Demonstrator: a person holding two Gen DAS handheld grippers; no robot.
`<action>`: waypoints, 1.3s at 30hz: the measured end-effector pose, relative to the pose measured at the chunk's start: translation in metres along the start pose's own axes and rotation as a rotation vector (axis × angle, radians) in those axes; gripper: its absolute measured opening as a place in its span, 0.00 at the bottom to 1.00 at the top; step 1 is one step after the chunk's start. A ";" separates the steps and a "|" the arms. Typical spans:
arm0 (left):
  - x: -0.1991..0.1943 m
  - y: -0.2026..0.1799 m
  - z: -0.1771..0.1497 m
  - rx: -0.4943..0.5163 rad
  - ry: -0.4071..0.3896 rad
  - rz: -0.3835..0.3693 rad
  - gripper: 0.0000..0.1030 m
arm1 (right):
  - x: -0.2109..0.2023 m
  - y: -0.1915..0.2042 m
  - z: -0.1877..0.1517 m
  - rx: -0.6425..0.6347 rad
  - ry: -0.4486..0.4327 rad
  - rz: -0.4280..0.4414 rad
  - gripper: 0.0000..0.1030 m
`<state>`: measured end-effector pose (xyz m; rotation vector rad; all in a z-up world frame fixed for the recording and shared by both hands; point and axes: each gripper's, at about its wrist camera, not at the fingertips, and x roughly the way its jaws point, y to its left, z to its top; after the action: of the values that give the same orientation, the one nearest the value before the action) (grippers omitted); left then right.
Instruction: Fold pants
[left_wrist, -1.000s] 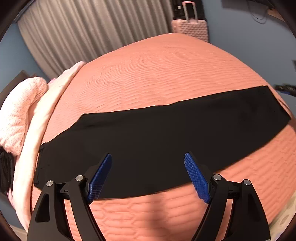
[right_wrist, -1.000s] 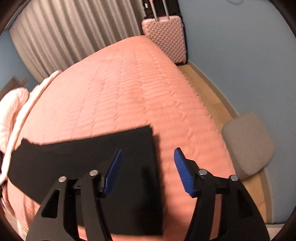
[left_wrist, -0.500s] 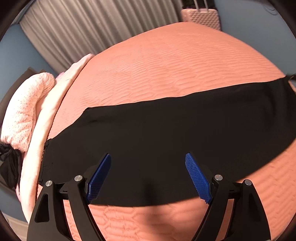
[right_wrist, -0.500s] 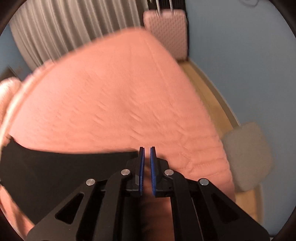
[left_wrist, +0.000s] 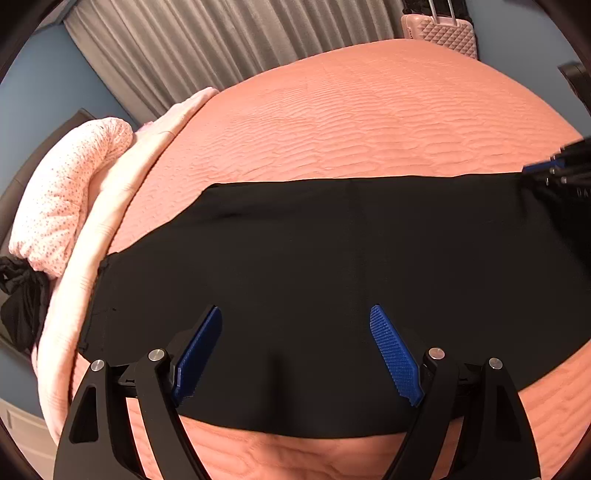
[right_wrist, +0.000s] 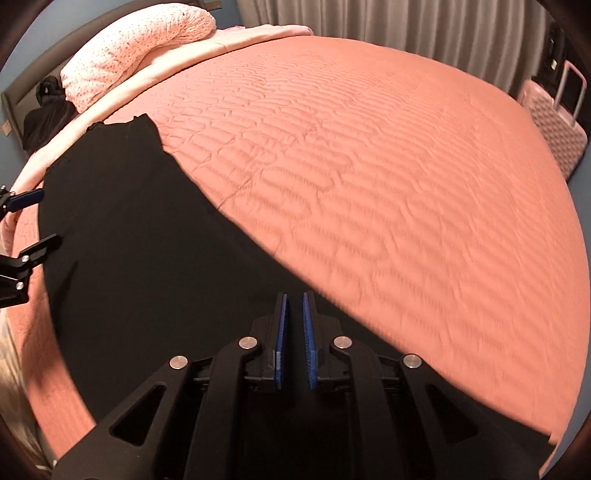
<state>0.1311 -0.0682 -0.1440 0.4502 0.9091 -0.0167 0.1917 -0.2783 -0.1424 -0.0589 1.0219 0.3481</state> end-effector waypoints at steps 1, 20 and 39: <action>0.004 0.001 0.001 0.004 0.002 0.006 0.78 | 0.003 -0.001 0.007 -0.005 0.011 -0.009 0.05; 0.016 0.013 -0.004 -0.047 0.016 -0.037 0.78 | 0.032 0.035 0.042 -0.167 0.029 0.076 0.24; 0.013 0.000 0.004 -0.056 0.011 -0.064 0.78 | -0.007 -0.013 0.013 -0.060 0.028 0.065 0.10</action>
<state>0.1416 -0.0676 -0.1518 0.3691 0.9322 -0.0471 0.2030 -0.2897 -0.1308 -0.0851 1.0422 0.4389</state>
